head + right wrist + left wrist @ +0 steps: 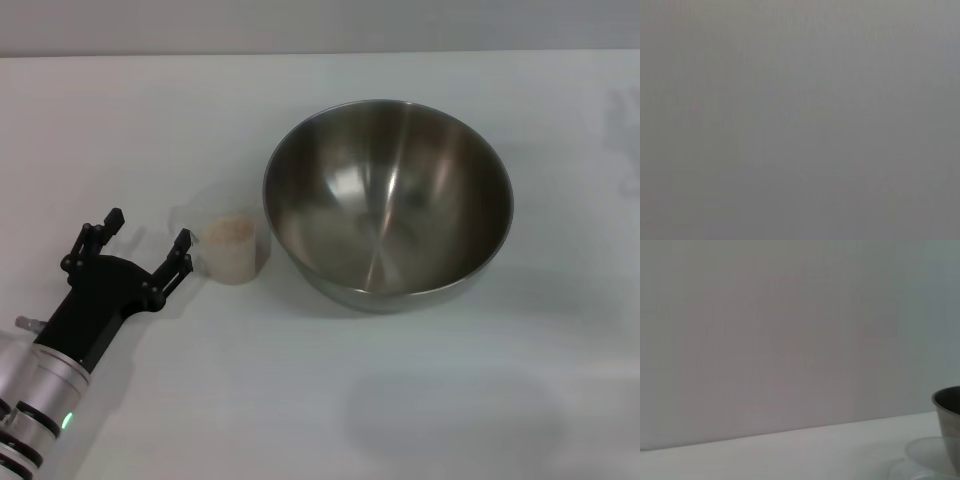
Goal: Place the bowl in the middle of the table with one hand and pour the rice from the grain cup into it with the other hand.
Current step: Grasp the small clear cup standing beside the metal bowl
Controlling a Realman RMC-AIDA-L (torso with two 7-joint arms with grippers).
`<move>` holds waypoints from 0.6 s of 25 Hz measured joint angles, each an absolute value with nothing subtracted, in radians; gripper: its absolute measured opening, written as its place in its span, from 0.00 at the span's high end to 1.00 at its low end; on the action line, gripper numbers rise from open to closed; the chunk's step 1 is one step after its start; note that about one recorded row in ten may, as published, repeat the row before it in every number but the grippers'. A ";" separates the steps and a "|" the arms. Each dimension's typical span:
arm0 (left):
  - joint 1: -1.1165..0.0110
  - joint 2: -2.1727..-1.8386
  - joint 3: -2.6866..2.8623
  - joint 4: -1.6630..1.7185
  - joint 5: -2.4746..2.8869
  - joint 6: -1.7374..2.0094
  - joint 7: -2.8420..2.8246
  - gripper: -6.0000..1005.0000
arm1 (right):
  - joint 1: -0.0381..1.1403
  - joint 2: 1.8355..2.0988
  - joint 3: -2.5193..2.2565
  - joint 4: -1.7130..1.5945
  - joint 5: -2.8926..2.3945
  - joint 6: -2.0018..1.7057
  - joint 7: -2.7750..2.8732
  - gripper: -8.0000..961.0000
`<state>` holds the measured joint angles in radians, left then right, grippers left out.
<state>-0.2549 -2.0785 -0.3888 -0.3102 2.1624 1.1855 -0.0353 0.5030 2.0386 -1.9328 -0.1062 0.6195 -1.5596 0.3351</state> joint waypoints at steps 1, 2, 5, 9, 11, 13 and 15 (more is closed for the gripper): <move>-0.257 -2.079 -0.394 -0.308 2.162 1.185 -0.035 0.23 | 0.502 2.039 -1.933 -0.106 0.620 -1.559 0.335 0.75; -0.258 -2.078 -0.397 -0.305 2.162 1.185 -0.035 0.23 | 0.502 2.039 -1.933 -0.106 0.620 -1.558 0.335 0.75; -0.268 -2.079 -0.405 -0.300 2.161 1.178 -0.034 0.24 | 0.502 2.040 -1.933 -0.106 0.620 -1.558 0.334 0.75; -0.287 -2.079 -0.423 -0.297 2.161 1.133 -0.021 0.24 | 0.502 2.042 -1.938 -0.108 0.620 -1.557 0.334 0.75; -0.295 -2.079 -0.433 -0.298 2.161 1.121 -0.015 0.24 | 0.503 2.043 -1.939 -0.109 0.620 -1.557 0.334 0.75; -0.304 -2.079 -0.434 -0.298 2.161 1.111 -0.010 0.24 | 0.503 2.044 -1.939 -0.110 0.620 -1.557 0.333 0.75; -0.308 -2.079 -0.435 -0.298 2.161 1.106 -0.009 0.24 | 0.503 2.044 -1.940 -0.110 0.620 -1.557 0.333 0.75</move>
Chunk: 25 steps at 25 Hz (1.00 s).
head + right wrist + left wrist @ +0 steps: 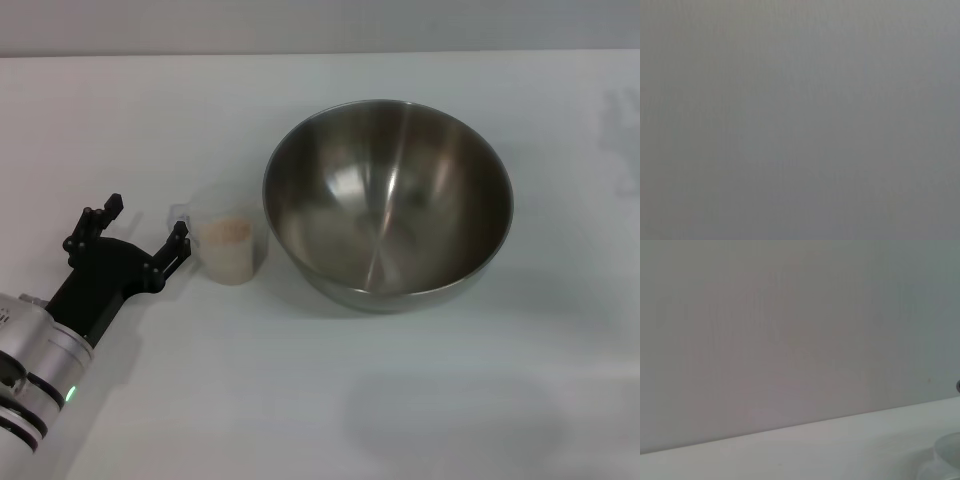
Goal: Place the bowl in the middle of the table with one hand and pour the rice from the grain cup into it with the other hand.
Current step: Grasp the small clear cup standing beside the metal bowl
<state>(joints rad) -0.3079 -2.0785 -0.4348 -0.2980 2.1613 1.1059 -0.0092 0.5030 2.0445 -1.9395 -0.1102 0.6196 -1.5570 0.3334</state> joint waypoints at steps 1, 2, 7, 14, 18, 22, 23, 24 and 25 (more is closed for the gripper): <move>-0.310 -2.079 -0.436 -0.298 2.161 1.104 -0.009 0.24 | 0.503 2.045 -1.940 -0.110 0.620 -1.557 0.333 0.75; -0.310 -2.079 -0.441 -0.298 2.161 1.101 -0.009 0.24 | 0.503 2.045 -1.940 -0.110 0.620 -1.556 0.333 0.75; -0.311 -2.079 -0.456 -0.305 2.162 1.094 -0.009 0.24 | 0.503 2.046 -1.940 -0.108 0.620 -1.556 0.333 0.75; -0.304 -2.079 -0.455 -0.310 2.162 1.098 -0.015 0.34 | 0.504 2.046 -1.940 -0.106 0.620 -1.549 0.333 0.75; -0.304 -2.079 -0.451 -0.311 2.167 1.102 -0.018 0.50 | 0.507 2.046 -1.938 -0.109 0.620 -1.527 0.333 0.75; -0.307 -2.079 -0.450 -0.311 2.169 1.102 -0.014 0.59 | 0.511 2.045 -1.937 -0.112 0.620 -1.519 0.333 0.75; -0.308 -2.079 -0.450 -0.311 2.170 1.102 -0.012 0.61 | 0.512 2.045 -1.937 -0.112 0.620 -1.519 0.333 0.75; -0.309 -2.079 -0.450 -0.311 2.170 1.102 -0.011 0.64 | 0.512 2.045 -1.937 -0.112 0.620 -1.519 0.333 0.75; -0.310 -2.079 -0.449 -0.311 2.170 1.102 -0.010 0.66 | 0.513 2.044 -1.936 -0.113 0.620 -1.518 0.333 0.75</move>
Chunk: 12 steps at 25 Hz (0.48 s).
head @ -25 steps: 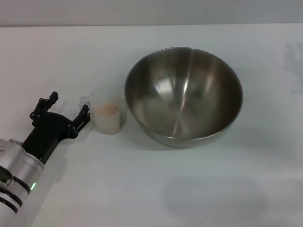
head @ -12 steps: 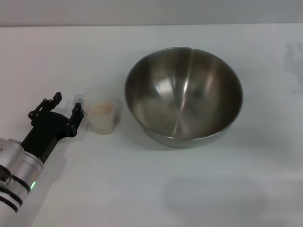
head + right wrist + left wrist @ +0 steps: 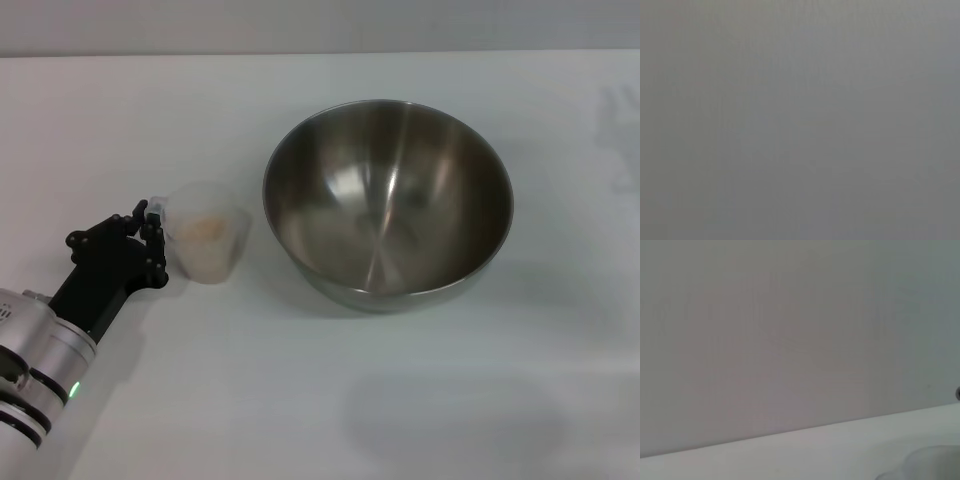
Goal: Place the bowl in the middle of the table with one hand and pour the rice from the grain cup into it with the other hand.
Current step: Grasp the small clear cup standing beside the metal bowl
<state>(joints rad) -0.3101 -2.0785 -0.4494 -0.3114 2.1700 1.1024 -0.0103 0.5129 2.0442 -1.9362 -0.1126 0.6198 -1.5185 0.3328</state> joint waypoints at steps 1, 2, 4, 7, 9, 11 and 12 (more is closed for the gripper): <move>-0.311 -2.079 -0.449 -0.311 2.170 1.103 -0.010 0.68 | 0.513 2.044 -1.935 -0.113 0.620 -1.519 0.333 0.75; -0.312 -2.079 -0.449 -0.311 2.170 1.103 -0.010 0.70 | 0.513 2.044 -1.935 -0.113 0.620 -1.518 0.333 0.75; -0.313 -2.079 -0.453 -0.311 2.168 1.103 -0.016 0.82 | 0.514 2.043 -1.934 -0.113 0.620 -1.519 0.333 0.75; -0.316 -2.078 -0.469 -0.311 2.164 1.105 -0.028 0.93 | 0.515 2.042 -1.934 -0.112 0.620 -1.519 0.333 0.75; -0.318 -2.078 -0.474 -0.311 2.164 1.106 -0.028 0.95 | 0.515 2.042 -1.934 -0.111 0.620 -1.519 0.333 0.75; -0.331 -2.078 -0.495 -0.317 2.164 1.122 -0.003 0.97 | 0.515 2.042 -1.934 -0.111 0.620 -1.518 0.333 0.75; -0.333 -2.079 -0.499 -0.318 2.164 1.126 0.005 0.97 | 0.515 2.042 -1.934 -0.112 0.620 -1.519 0.333 0.75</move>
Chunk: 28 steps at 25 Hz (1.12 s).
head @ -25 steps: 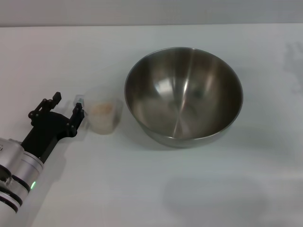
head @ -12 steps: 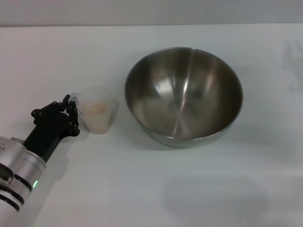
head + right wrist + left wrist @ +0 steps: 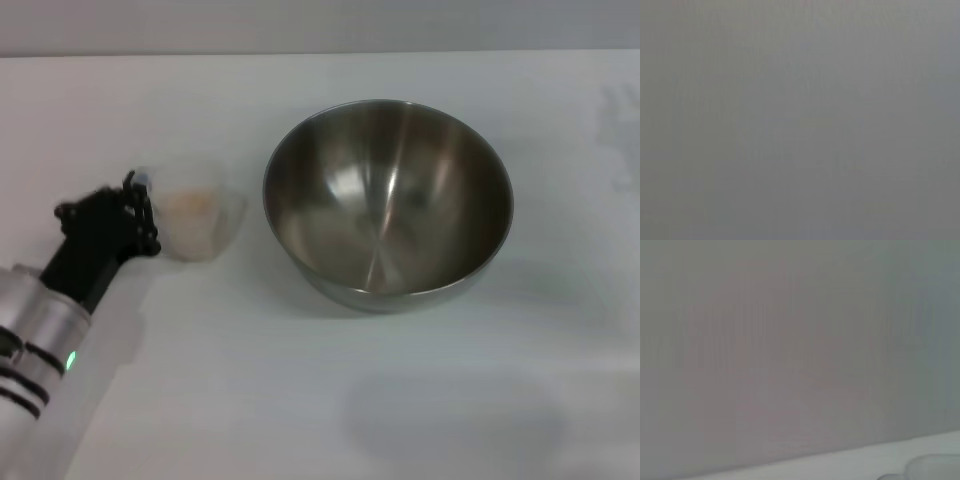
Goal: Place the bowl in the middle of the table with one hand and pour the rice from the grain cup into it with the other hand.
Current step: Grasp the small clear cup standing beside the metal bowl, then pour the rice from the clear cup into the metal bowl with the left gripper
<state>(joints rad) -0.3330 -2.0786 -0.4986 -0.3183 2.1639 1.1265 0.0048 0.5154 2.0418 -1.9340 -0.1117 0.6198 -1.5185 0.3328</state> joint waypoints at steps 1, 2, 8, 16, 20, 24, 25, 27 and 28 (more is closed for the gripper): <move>-0.349 -2.078 -0.521 -0.325 2.164 1.157 0.067 0.97 | 0.515 2.042 -1.934 -0.112 0.620 -1.519 0.333 0.75; -0.349 -2.078 -0.521 -0.325 2.164 1.157 0.067 0.97 | 0.516 2.042 -1.934 -0.112 0.620 -1.519 0.333 0.75; -0.418 -2.074 -0.559 -0.373 2.171 1.288 0.436 0.97 | 0.519 2.040 -1.934 -0.113 0.620 -1.521 0.333 0.75; -0.514 -2.078 -0.556 -0.392 2.247 1.299 0.847 0.97 | 0.530 2.039 -1.934 -0.115 0.620 -1.528 0.332 0.75; -0.534 -2.078 -0.555 -0.404 2.320 1.305 0.985 0.97 | 0.536 2.039 -1.934 -0.115 0.623 -1.526 0.325 0.75; -0.538 -2.079 -0.553 -0.435 2.383 1.302 1.172 0.96 | 0.537 2.039 -1.934 -0.115 0.624 -1.524 0.291 0.75; -0.537 -2.080 -0.553 -0.443 2.398 1.300 1.218 0.96 | 0.537 2.039 -1.934 -0.115 0.623 -1.524 0.287 0.75; -0.534 -2.080 -0.553 -0.453 2.430 1.296 1.311 0.96 | 0.538 2.039 -1.934 -0.116 0.621 -1.524 0.283 0.75; -0.533 -2.080 -0.553 -0.454 2.444 1.294 1.352 0.96 | 0.538 2.039 -1.934 -0.116 0.621 -1.524 0.283 0.75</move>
